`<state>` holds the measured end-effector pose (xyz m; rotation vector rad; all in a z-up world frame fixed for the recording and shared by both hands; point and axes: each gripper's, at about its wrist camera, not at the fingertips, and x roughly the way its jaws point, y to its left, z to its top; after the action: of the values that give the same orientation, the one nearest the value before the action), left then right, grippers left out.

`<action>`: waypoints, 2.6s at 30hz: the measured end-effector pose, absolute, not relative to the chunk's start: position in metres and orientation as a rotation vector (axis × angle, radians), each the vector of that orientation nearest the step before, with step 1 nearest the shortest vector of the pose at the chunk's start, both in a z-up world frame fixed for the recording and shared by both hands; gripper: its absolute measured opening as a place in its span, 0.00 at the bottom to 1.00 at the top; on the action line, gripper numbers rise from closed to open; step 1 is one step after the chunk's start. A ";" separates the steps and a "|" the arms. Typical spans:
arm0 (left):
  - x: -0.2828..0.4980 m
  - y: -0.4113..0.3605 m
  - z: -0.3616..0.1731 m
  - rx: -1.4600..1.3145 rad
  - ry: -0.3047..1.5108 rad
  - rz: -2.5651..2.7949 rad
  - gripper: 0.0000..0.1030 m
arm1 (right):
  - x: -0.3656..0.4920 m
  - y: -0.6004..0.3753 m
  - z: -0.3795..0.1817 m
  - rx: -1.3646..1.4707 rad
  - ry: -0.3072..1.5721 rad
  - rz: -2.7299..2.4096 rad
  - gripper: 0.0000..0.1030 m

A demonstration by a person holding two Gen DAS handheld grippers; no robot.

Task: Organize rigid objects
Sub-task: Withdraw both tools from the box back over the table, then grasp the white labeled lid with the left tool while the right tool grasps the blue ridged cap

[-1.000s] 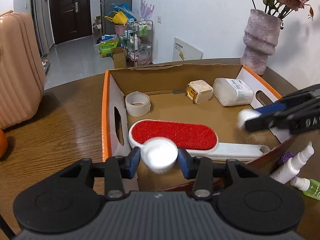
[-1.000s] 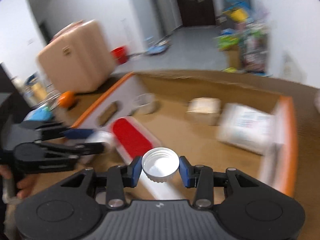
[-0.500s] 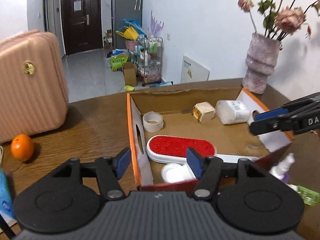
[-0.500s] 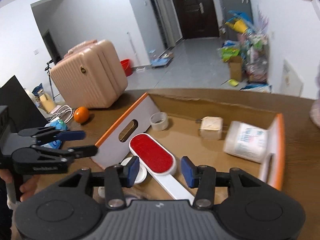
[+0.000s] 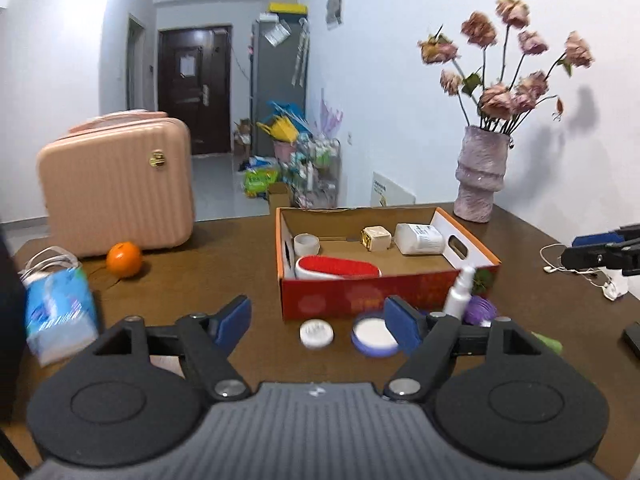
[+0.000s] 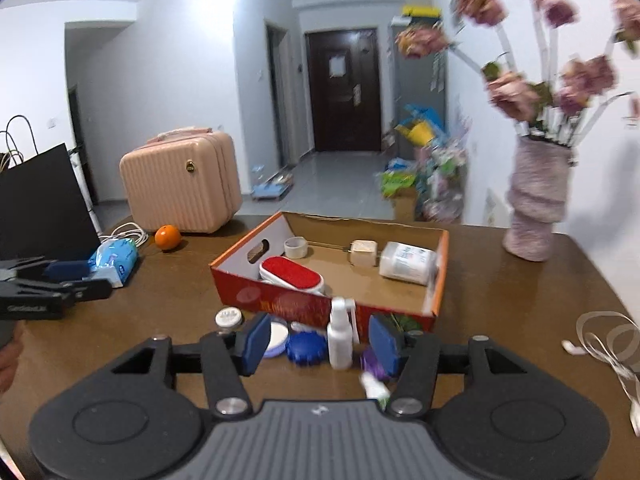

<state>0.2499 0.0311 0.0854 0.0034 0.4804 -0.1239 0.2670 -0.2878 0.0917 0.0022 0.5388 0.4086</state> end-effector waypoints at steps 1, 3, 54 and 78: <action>0.231 0.028 0.082 0.001 0.469 -0.116 0.77 | 0.254 -0.286 0.089 0.001 0.516 0.384 0.54; 0.198 0.023 0.078 0.001 0.431 -0.102 0.81 | 0.218 -0.282 0.083 -0.009 0.454 0.339 0.58; 0.245 0.009 -0.005 0.017 0.507 -0.107 0.72 | 0.241 -0.241 -0.021 0.036 0.512 0.298 0.57; 0.415 0.012 -0.055 0.093 0.693 -0.194 0.39 | 0.393 -0.174 -0.060 -0.085 0.654 0.315 0.43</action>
<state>0.4154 0.0125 -0.0546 0.0926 0.6928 -0.1936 0.3935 -0.1738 -0.0602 -0.0852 0.6535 0.3148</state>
